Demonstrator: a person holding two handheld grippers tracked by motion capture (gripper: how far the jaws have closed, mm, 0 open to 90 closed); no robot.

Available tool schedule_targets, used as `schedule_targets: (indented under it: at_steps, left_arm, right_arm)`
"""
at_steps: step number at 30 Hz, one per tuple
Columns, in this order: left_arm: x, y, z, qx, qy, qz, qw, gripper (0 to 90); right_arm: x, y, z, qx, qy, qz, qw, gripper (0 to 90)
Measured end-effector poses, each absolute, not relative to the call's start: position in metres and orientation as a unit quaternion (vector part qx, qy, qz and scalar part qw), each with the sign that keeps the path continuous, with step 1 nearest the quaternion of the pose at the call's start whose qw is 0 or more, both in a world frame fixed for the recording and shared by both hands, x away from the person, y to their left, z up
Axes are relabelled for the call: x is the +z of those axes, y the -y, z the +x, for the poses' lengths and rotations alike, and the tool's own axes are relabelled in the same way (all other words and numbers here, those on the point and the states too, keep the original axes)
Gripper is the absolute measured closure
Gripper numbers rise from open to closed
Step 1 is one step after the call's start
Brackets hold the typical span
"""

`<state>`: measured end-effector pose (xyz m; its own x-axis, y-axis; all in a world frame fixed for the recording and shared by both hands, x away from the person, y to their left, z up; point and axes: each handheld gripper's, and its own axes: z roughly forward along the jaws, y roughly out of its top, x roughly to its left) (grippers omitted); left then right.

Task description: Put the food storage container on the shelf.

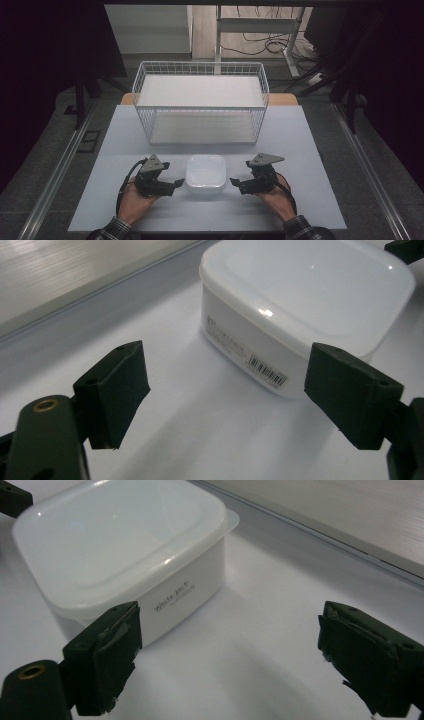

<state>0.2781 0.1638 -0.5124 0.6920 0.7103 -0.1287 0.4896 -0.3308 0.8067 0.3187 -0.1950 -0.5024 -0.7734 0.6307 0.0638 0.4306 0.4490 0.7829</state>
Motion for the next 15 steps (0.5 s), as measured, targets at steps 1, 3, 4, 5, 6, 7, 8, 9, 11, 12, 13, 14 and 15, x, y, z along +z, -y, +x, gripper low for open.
schedule_targets:
  at_steps: [1,3,4,5,6,7,8,9,11,12,13,14,15]
  left_arm:
    - [-0.511,-0.164,0.278,0.122,-0.371,0.805,0.446,16.7]
    - [-0.506,-0.164,0.281,0.114,-0.375,0.800,0.455,12.5]
    - [-0.506,-0.164,0.281,0.114,-0.375,0.800,0.455,11.9]
    - [-0.505,-0.164,0.281,0.112,-0.376,0.798,0.458,10.7]
    - [-0.504,-0.164,0.282,0.111,-0.378,0.797,0.459,9.9]
    - [-0.504,-0.164,0.283,0.111,-0.377,0.796,0.459,9.9]
    - [-0.502,-0.162,0.286,0.110,-0.374,0.798,0.460,10.5]
    - [-0.502,-0.162,0.286,0.110,-0.374,0.798,0.460,11.0]
    - [-0.500,-0.158,0.288,0.109,-0.370,0.799,0.462,12.1]
    - [-0.499,-0.154,0.291,0.103,-0.365,0.801,0.464,12.5]
    - [-0.499,-0.151,0.292,0.101,-0.362,0.803,0.463,13.1]
    - [-0.499,-0.149,0.294,0.099,-0.360,0.805,0.461,13.5]
    - [-0.499,-0.149,0.294,0.099,-0.360,0.805,0.461,13.5]
  right_arm:
    - [-0.502,0.194,0.319,0.422,-0.842,0.315,0.117,9.2]
    - [-0.498,0.192,0.320,0.424,-0.841,0.315,0.118,6.5]
    - [-0.498,0.192,0.320,0.424,-0.841,0.315,0.118,6.5]
    - [-0.494,0.189,0.320,0.417,-0.846,0.313,0.112,3.8]
    - [-0.493,0.188,0.319,0.414,-0.849,0.309,0.113,2.4]
    - [-0.493,0.188,0.319,0.414,-0.849,0.309,0.113,2.4]
    - [-0.490,0.184,0.319,0.413,-0.850,0.306,0.116,1.2]
    - [-0.490,0.184,0.319,0.413,-0.850,0.306,0.116,1.2]
    - [-0.487,0.179,0.319,0.420,-0.848,0.307,0.102,0.6]
    - [-0.487,0.177,0.319,0.422,-0.848,0.307,0.093,0.6]
    - [-0.486,0.174,0.319,0.420,-0.852,0.302,0.079,0.6]
    - [-0.486,0.171,0.319,0.419,-0.856,0.297,0.065,0.6]
    - [-0.485,0.168,0.320,0.417,-0.859,0.292,0.059,1.1]
